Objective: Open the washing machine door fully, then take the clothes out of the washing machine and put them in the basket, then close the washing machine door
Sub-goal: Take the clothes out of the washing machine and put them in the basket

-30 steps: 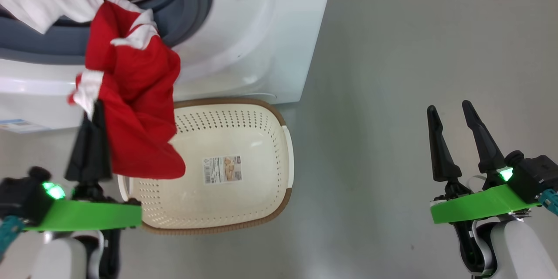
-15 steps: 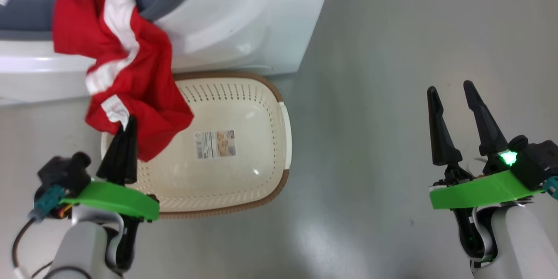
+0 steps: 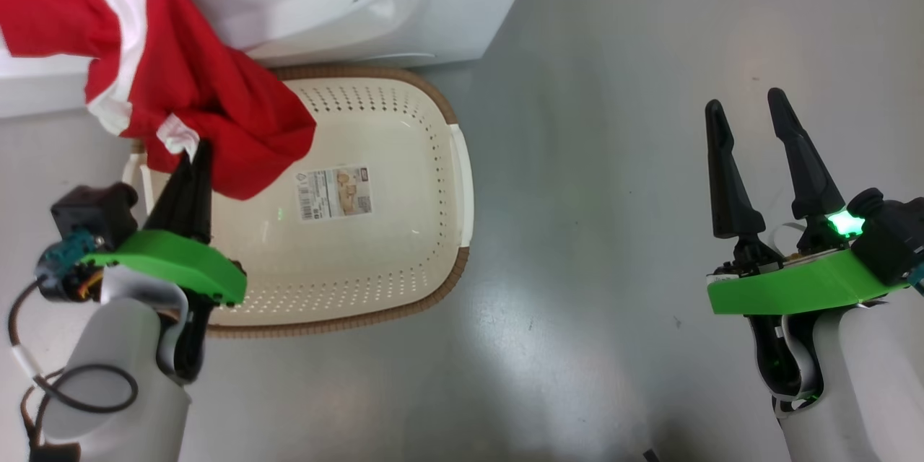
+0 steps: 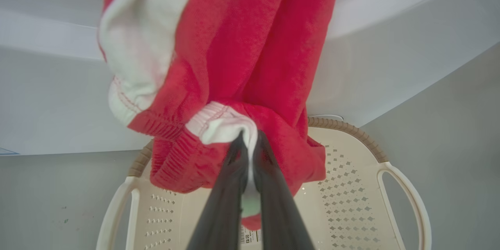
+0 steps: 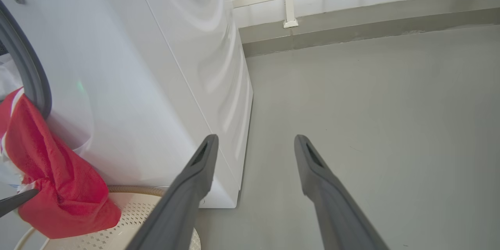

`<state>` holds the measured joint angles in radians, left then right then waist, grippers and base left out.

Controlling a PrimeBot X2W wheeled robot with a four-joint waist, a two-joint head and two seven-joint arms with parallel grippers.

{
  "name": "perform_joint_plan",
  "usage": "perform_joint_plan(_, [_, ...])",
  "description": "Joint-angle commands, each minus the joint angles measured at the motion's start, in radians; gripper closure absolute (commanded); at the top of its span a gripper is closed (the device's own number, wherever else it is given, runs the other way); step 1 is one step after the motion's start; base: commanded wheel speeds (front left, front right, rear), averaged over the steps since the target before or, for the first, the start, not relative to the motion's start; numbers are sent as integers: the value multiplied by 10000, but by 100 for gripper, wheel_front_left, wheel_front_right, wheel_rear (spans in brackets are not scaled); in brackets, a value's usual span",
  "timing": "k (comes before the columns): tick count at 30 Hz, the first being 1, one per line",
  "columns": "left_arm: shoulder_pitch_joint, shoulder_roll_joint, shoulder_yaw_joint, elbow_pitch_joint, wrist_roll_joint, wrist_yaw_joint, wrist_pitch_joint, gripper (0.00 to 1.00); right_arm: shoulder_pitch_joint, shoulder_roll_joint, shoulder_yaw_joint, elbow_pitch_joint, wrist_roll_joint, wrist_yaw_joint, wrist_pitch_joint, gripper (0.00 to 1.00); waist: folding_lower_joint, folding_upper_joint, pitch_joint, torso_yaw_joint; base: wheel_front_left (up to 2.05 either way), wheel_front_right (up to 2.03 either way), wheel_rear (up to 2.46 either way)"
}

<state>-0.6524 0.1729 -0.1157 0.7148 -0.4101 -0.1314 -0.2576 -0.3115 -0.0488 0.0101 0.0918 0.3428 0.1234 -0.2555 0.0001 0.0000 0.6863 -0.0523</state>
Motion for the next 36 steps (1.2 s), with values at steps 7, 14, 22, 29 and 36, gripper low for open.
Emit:
perform_joint_plan(7, [-371, 487, 143, 246, -194, 8, -42, 10, -19, -14, 216, -251, 61, 73, -63, 0, -1, 0, 262, -171, 0, 0, 0])
perform_joint_plan(14, [-335, 474, 39, 376, -358, 8, -42, 0, 8, -14, 177, -195, 31, 73, -63, 0, -1, 0, 110, -108, 0, 0, 0])
perform_joint_plan(22, [45, 355, 148, -123, -381, 8, -42, 0, 123, -14, 170, -141, -23, 73, -63, 0, -1, 0, -251, 43, 0, 0, 0])
perform_joint_plan(29, [521, 157, 466, -841, -153, 8, -42, 0, 224, -14, 175, -60, -76, 73, -63, 0, -1, 0, -606, 217, 0, 0, 0])
perform_joint_plan(36, [1150, -48, 966, -2082, 302, 8, -42, 0, 306, -14, 142, -15, -140, 73, -63, 0, -1, 0, -853, 366, 0, 0, 0])
